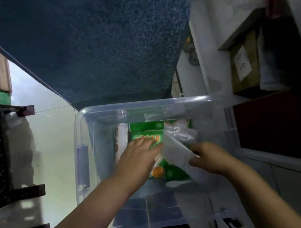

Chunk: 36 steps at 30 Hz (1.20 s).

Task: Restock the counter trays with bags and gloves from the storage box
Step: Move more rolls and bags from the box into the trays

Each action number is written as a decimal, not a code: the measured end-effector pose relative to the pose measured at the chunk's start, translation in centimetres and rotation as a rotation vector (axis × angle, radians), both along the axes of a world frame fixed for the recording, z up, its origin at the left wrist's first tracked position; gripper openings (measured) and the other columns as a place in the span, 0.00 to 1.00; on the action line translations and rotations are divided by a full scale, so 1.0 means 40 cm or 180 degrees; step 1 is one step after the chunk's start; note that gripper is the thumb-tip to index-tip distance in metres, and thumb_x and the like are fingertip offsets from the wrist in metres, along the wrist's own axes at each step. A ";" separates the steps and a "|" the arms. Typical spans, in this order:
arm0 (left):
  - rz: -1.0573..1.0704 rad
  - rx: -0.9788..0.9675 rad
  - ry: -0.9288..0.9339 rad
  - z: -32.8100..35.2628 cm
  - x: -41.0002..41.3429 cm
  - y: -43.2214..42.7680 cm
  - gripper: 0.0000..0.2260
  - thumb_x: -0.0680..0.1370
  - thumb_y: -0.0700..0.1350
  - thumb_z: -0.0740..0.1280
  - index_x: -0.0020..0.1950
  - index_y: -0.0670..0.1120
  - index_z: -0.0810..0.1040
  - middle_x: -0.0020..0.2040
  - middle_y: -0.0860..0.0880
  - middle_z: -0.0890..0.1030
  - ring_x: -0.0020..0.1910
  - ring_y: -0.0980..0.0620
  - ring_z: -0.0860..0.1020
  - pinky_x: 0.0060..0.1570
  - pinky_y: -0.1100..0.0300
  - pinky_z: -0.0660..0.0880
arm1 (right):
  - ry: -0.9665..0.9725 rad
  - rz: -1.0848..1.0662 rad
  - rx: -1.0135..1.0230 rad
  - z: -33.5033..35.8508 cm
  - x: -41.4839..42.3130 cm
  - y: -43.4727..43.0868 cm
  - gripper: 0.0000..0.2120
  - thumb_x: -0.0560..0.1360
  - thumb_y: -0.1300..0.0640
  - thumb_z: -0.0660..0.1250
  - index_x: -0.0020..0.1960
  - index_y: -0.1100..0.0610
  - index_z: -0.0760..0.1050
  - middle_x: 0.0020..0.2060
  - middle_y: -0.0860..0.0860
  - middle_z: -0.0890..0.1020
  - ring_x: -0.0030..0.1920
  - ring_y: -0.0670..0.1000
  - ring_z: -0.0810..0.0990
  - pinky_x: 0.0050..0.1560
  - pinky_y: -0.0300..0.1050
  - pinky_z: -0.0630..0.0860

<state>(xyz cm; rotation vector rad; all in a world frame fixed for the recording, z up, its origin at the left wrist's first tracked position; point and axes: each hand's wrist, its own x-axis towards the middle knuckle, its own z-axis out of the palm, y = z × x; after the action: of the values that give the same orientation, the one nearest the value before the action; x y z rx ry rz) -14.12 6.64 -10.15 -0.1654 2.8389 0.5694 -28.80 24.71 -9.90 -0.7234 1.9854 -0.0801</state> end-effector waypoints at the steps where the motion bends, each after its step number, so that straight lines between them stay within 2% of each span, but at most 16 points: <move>1: -0.0060 0.0044 0.0023 0.018 -0.022 0.011 0.32 0.59 0.39 0.75 0.63 0.50 0.76 0.57 0.48 0.81 0.55 0.46 0.79 0.56 0.55 0.74 | -0.0121 -0.0056 -0.0171 0.017 -0.004 -0.007 0.08 0.70 0.51 0.67 0.48 0.52 0.77 0.43 0.49 0.82 0.43 0.51 0.79 0.40 0.45 0.74; 2: -0.0141 0.0140 0.0012 0.035 -0.042 0.018 0.34 0.62 0.39 0.74 0.68 0.49 0.70 0.65 0.48 0.76 0.63 0.46 0.74 0.65 0.54 0.66 | -0.0223 -0.0057 -0.0356 0.034 -0.004 -0.018 0.09 0.70 0.51 0.68 0.49 0.52 0.77 0.43 0.48 0.82 0.43 0.50 0.80 0.42 0.47 0.76; 4: -0.0244 0.0403 -0.0367 0.060 -0.079 0.024 0.32 0.71 0.44 0.69 0.73 0.49 0.62 0.72 0.49 0.68 0.72 0.48 0.63 0.72 0.56 0.50 | -0.0388 0.0070 -0.0598 0.052 0.004 -0.042 0.12 0.69 0.49 0.67 0.48 0.55 0.77 0.43 0.51 0.82 0.43 0.52 0.80 0.45 0.52 0.77; 5: -0.0326 0.0402 -0.0584 0.067 -0.093 0.020 0.28 0.72 0.47 0.67 0.71 0.49 0.65 0.70 0.49 0.69 0.71 0.48 0.63 0.72 0.56 0.51 | -0.0417 0.0121 -0.0681 0.051 0.009 -0.054 0.14 0.68 0.47 0.66 0.48 0.56 0.77 0.44 0.52 0.82 0.44 0.52 0.80 0.45 0.53 0.77; 6: -0.0394 0.0313 -0.0766 0.071 -0.101 0.013 0.22 0.72 0.48 0.66 0.65 0.49 0.70 0.66 0.48 0.74 0.67 0.47 0.68 0.69 0.55 0.58 | -0.0430 0.0167 -0.0730 0.047 0.012 -0.064 0.15 0.69 0.46 0.66 0.49 0.56 0.76 0.45 0.51 0.82 0.44 0.52 0.80 0.46 0.53 0.77; 7: -0.0422 0.0192 -0.0897 0.074 -0.104 0.002 0.15 0.72 0.48 0.66 0.58 0.49 0.75 0.60 0.48 0.78 0.61 0.46 0.73 0.62 0.55 0.65 | -0.0425 0.0210 -0.0747 0.043 0.013 -0.075 0.13 0.70 0.47 0.66 0.49 0.55 0.76 0.45 0.51 0.82 0.45 0.51 0.79 0.46 0.52 0.77; 9: -0.0492 -0.0058 -0.1058 0.068 -0.095 -0.019 0.08 0.73 0.48 0.64 0.50 0.49 0.77 0.51 0.48 0.81 0.50 0.45 0.78 0.45 0.56 0.70 | -0.0421 0.0303 -0.0746 0.025 0.008 -0.093 0.07 0.71 0.51 0.69 0.47 0.52 0.75 0.46 0.50 0.81 0.44 0.51 0.77 0.46 0.50 0.76; 13: -0.0275 -0.0325 -0.1347 0.030 -0.045 -0.065 0.07 0.73 0.47 0.66 0.48 0.48 0.79 0.47 0.48 0.81 0.46 0.44 0.80 0.37 0.59 0.67 | 0.0007 -0.0072 -0.0674 -0.068 -0.017 -0.109 0.18 0.69 0.54 0.73 0.57 0.51 0.75 0.56 0.50 0.76 0.55 0.51 0.75 0.54 0.44 0.73; 17: 0.0036 -0.0770 -0.1366 0.001 -0.006 -0.116 0.11 0.54 0.48 0.78 0.29 0.48 0.79 0.28 0.48 0.78 0.22 0.48 0.78 0.19 0.62 0.68 | 0.0509 -0.0887 -0.0377 -0.217 -0.050 -0.123 0.22 0.71 0.57 0.69 0.64 0.55 0.70 0.64 0.56 0.73 0.62 0.57 0.72 0.62 0.48 0.70; 18: 0.0177 -0.0702 -0.1410 -0.001 0.003 -0.123 0.10 0.56 0.48 0.77 0.30 0.48 0.79 0.29 0.48 0.78 0.24 0.47 0.78 0.20 0.61 0.68 | 0.0600 -0.0912 -0.0206 -0.248 -0.053 -0.128 0.23 0.72 0.57 0.68 0.65 0.55 0.68 0.65 0.57 0.72 0.63 0.58 0.71 0.63 0.49 0.69; 20: 0.0430 -0.0550 -0.1258 -0.007 0.020 -0.131 0.05 0.67 0.49 0.71 0.40 0.49 0.79 0.38 0.48 0.80 0.36 0.45 0.81 0.30 0.59 0.69 | 0.0652 -0.0772 0.0144 -0.296 -0.051 -0.135 0.24 0.73 0.55 0.67 0.68 0.54 0.65 0.66 0.57 0.71 0.64 0.59 0.70 0.64 0.50 0.68; 22: 0.0558 -0.0535 -0.1089 -0.007 0.037 -0.140 0.05 0.71 0.49 0.66 0.43 0.50 0.79 0.40 0.49 0.80 0.39 0.46 0.81 0.33 0.60 0.68 | 0.0720 -0.0522 0.0357 -0.318 -0.037 -0.140 0.24 0.73 0.54 0.67 0.67 0.54 0.65 0.65 0.57 0.72 0.64 0.59 0.70 0.63 0.50 0.68; 26: 0.0789 -0.0409 -0.1028 0.006 0.056 -0.154 0.04 0.69 0.49 0.69 0.37 0.49 0.78 0.32 0.49 0.81 0.31 0.47 0.80 0.29 0.61 0.71 | 0.0903 -0.0699 0.0517 -0.328 0.015 -0.120 0.17 0.71 0.53 0.68 0.59 0.57 0.74 0.60 0.58 0.76 0.60 0.60 0.74 0.58 0.47 0.71; 29: 0.0861 -0.0393 -0.0930 0.025 0.063 -0.153 0.07 0.73 0.51 0.64 0.42 0.49 0.78 0.37 0.49 0.82 0.37 0.47 0.81 0.36 0.58 0.76 | 0.0428 -0.1046 0.0510 -0.306 0.067 -0.099 0.04 0.71 0.55 0.68 0.39 0.55 0.77 0.48 0.59 0.82 0.48 0.58 0.80 0.45 0.44 0.73; 32: 0.0918 -0.0391 -0.0825 0.046 0.076 -0.149 0.08 0.74 0.51 0.62 0.45 0.49 0.78 0.40 0.49 0.83 0.40 0.47 0.81 0.38 0.59 0.74 | 0.0065 -0.1513 0.0362 -0.279 0.114 -0.077 0.17 0.72 0.60 0.68 0.28 0.53 0.65 0.39 0.59 0.79 0.40 0.53 0.76 0.39 0.41 0.69; 36: 0.0956 -0.0307 -0.0833 0.103 0.090 -0.142 0.07 0.75 0.51 0.62 0.46 0.50 0.78 0.43 0.49 0.83 0.43 0.48 0.81 0.38 0.59 0.70 | 0.0061 -0.2181 0.0184 -0.235 0.154 -0.047 0.15 0.72 0.64 0.68 0.29 0.53 0.69 0.42 0.65 0.81 0.40 0.52 0.74 0.41 0.40 0.67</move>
<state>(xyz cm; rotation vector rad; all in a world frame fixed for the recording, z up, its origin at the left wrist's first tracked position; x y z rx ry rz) -10.54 0.97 -6.04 -0.6425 2.6010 0.4303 -22.65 22.84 -19.28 0.0191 2.1628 -0.4200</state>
